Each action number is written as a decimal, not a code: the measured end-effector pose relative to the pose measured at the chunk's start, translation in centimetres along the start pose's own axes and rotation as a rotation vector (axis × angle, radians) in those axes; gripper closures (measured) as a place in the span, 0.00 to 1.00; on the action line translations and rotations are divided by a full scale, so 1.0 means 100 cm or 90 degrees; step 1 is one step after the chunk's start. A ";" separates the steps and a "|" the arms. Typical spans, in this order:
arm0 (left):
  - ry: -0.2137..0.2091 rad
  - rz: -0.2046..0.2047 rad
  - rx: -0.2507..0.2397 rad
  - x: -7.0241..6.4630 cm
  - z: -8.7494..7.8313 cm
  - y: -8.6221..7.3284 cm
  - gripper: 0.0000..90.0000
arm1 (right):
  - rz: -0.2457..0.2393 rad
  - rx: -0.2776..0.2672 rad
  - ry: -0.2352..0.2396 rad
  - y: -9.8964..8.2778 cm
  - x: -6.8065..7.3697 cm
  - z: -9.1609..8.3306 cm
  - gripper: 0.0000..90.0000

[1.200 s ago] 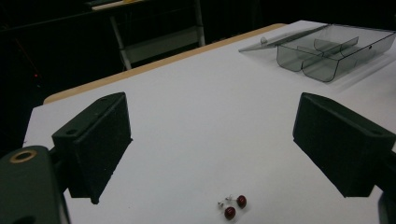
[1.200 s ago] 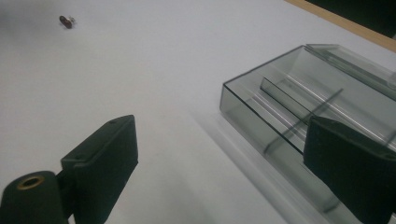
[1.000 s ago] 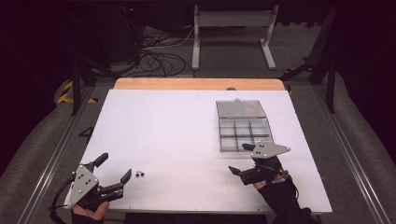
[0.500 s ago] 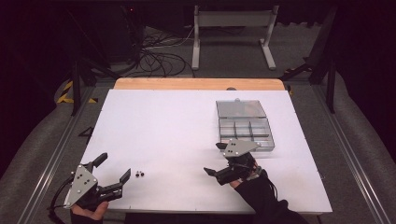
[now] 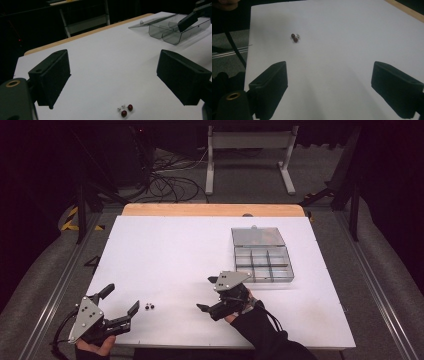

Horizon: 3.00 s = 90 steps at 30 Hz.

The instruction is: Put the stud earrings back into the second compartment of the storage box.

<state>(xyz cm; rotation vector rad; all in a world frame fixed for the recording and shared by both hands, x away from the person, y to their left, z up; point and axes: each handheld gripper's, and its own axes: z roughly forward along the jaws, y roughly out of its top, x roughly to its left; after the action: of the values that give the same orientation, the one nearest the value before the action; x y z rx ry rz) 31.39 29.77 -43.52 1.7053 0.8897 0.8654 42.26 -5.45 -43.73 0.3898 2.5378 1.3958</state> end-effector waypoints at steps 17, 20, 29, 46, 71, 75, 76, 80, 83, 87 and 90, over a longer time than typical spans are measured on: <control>0.002 -0.002 -0.003 0.003 -0.002 0.000 0.13 | -0.004 -0.014 0.064 0.021 0.017 0.052 0.31; 0.003 -0.002 -0.005 0.003 -0.002 0.000 0.13 | 0.002 -0.019 0.076 0.024 0.020 0.064 0.32; 0.009 -0.008 -0.007 0.005 -0.003 0.000 0.14 | 0.013 -0.018 0.092 0.026 0.024 0.088 0.36; 0.014 -0.012 -0.007 0.007 -0.004 -0.001 0.14 | 0.010 0.018 0.103 0.029 0.036 0.127 0.53; 0.018 -0.009 -0.003 0.009 -0.004 -0.001 0.14 | 0.005 0.083 0.090 0.031 0.046 0.160 0.75; 0.019 -0.009 -0.002 0.007 -0.003 0.000 0.14 | -0.006 0.088 0.082 0.032 0.048 0.162 0.80; 0.019 -0.009 -0.001 0.007 -0.003 0.000 0.14 | -0.006 0.089 0.081 0.032 0.048 0.162 0.81; 0.017 -0.011 -0.001 0.009 -0.003 -0.001 0.14 | -0.009 0.090 0.077 0.033 0.049 0.163 0.88; 0.018 -0.009 -0.003 0.009 -0.004 -0.001 0.14 | -0.013 0.091 0.075 0.033 0.050 0.163 0.89; 0.017 -0.009 -0.004 0.008 -0.003 -0.001 0.14 | -0.010 0.090 0.074 0.033 0.049 0.163 0.90; 0.017 -0.009 -0.004 0.008 -0.003 -0.001 0.14 | -0.011 0.089 0.073 0.033 0.050 0.161 0.90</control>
<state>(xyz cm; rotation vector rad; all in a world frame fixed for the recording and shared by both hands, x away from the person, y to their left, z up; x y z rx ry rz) 31.47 30.64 -43.39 1.6835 0.9148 0.8820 43.10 10.67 -49.70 0.3198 2.7345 1.2736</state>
